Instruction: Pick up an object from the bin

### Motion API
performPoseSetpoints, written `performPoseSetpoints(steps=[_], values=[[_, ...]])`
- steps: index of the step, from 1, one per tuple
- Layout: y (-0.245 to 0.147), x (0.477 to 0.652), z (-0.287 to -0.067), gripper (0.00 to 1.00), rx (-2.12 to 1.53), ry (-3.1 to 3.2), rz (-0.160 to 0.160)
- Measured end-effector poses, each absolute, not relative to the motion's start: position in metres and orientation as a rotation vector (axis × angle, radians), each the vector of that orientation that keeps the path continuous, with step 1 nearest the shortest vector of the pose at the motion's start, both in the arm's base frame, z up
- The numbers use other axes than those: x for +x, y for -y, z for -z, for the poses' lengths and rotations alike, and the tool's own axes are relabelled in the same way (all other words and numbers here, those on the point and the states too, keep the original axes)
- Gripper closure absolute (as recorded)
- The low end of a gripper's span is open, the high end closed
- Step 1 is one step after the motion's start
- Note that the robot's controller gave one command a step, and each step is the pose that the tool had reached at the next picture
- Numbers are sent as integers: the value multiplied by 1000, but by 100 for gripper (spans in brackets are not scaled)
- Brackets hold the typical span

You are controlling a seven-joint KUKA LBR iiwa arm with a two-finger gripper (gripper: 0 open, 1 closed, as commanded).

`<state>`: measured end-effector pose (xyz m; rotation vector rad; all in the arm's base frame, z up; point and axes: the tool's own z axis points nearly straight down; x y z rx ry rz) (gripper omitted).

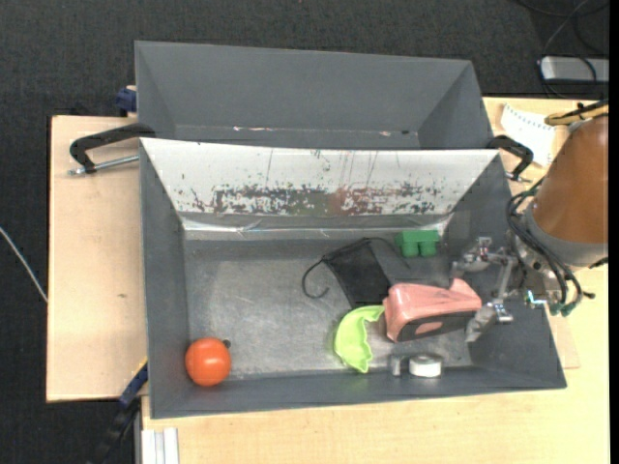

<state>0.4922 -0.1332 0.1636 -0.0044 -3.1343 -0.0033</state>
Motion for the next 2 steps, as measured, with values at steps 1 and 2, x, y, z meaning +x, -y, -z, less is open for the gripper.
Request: performPoseSetpoints(steps=[1,2], values=[[133,494,-168,0,-1,3143,1],[133,500,-80,100,32,3152,-5]])
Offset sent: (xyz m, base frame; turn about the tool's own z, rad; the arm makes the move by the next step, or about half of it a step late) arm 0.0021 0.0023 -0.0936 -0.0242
